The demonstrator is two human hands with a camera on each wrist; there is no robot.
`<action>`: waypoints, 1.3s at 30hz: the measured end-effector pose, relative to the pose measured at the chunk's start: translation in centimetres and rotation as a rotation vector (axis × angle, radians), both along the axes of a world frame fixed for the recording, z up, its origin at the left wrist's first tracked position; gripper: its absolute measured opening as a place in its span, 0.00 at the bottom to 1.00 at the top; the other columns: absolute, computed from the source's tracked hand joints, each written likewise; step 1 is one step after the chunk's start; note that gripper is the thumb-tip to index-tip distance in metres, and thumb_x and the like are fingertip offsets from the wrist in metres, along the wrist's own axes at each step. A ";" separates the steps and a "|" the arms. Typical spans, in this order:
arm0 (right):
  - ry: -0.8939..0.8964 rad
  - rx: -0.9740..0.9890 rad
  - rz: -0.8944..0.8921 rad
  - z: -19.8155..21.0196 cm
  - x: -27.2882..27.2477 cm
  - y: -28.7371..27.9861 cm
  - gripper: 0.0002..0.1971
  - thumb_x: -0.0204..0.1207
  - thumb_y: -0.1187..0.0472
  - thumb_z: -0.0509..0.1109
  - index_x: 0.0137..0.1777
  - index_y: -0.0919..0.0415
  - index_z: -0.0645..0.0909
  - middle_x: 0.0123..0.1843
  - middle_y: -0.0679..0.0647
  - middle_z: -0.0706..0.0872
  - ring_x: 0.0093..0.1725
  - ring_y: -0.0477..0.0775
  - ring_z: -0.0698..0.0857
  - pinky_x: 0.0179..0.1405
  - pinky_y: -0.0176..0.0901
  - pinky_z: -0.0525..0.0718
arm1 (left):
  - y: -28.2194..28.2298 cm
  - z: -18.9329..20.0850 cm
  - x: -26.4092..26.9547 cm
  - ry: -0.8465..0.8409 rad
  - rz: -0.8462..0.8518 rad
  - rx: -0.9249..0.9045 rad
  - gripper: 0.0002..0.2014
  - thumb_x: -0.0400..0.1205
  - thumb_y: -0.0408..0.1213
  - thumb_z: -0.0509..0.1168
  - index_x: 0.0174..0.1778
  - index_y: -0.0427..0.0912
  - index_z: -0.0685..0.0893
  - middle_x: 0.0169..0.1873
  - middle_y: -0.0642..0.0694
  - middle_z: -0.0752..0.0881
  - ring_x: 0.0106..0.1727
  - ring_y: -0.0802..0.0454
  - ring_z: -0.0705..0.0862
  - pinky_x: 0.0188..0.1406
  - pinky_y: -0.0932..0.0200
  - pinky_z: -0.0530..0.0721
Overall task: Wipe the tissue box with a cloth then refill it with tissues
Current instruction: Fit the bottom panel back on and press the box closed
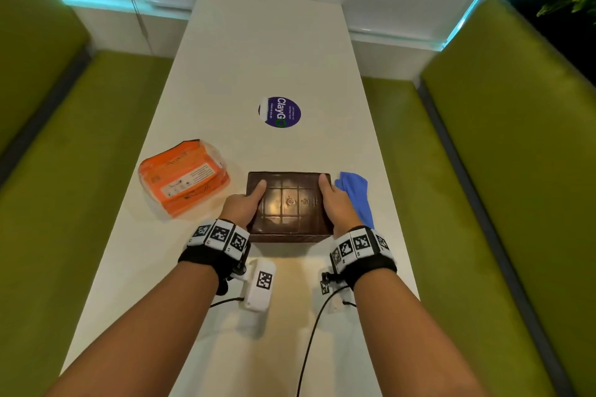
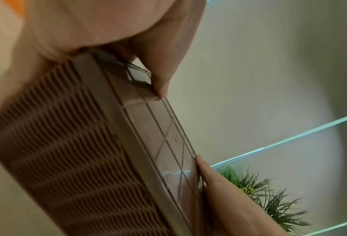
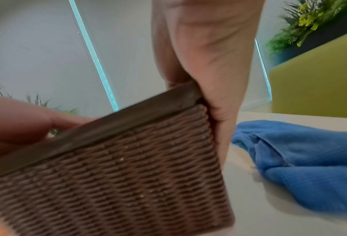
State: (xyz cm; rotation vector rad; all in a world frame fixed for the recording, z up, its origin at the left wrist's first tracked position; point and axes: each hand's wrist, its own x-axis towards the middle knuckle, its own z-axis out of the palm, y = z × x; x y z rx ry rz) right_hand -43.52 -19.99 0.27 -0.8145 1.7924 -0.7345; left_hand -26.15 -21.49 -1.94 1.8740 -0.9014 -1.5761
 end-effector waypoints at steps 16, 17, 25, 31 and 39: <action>0.877 -0.190 0.413 -0.2 2.4 -0.3 0.31 0.84 0.41 0.44 0.84 0.49 0.40 0.87 0.55 0.40 0.85 0.58 0.38 0.81 0.62 0.36 | 1.0 1.9 -3.2 -0.973 -0.644 -0.511 0.29 0.87 0.54 0.41 0.84 0.51 0.43 0.85 0.45 0.40 0.84 0.40 0.35 0.76 0.28 0.35; 0.898 -0.183 0.443 -0.4 2.5 -0.3 0.31 0.84 0.42 0.44 0.84 0.49 0.41 0.86 0.55 0.40 0.85 0.57 0.38 0.82 0.61 0.36 | 1.1 1.7 -3.2 -1.001 -0.701 -0.521 0.28 0.87 0.53 0.40 0.84 0.52 0.44 0.85 0.45 0.41 0.84 0.41 0.35 0.76 0.28 0.35; 0.724 -0.103 0.465 -0.1 2.2 -1.4 0.29 0.85 0.46 0.46 0.84 0.50 0.47 0.87 0.52 0.44 0.86 0.58 0.47 0.83 0.61 0.50 | 0.1 1.7 -3.0 -0.905 -0.708 -0.485 0.30 0.87 0.52 0.43 0.84 0.45 0.47 0.85 0.44 0.43 0.85 0.46 0.41 0.81 0.35 0.45; 0.284 0.122 0.055 2.4 -0.8 -2.8 0.28 0.87 0.45 0.44 0.57 0.66 0.78 0.56 0.77 0.77 0.56 0.58 0.81 0.64 0.43 0.73 | -0.6 6.3 -1.9 -0.215 -0.046 -0.065 0.32 0.89 0.49 0.47 0.80 0.26 0.55 0.81 0.31 0.58 0.82 0.38 0.58 0.80 0.53 0.56; 0.130 0.249 0.054 3.0 -0.6 -3.4 0.37 0.84 0.41 0.50 0.83 0.67 0.47 0.86 0.60 0.51 0.85 0.58 0.53 0.85 0.46 0.49 | -4.1 3.1 0.4 0.039 0.030 0.174 0.57 0.66 0.81 0.51 0.81 0.39 0.60 0.79 0.37 0.67 0.77 0.34 0.68 0.75 0.41 0.70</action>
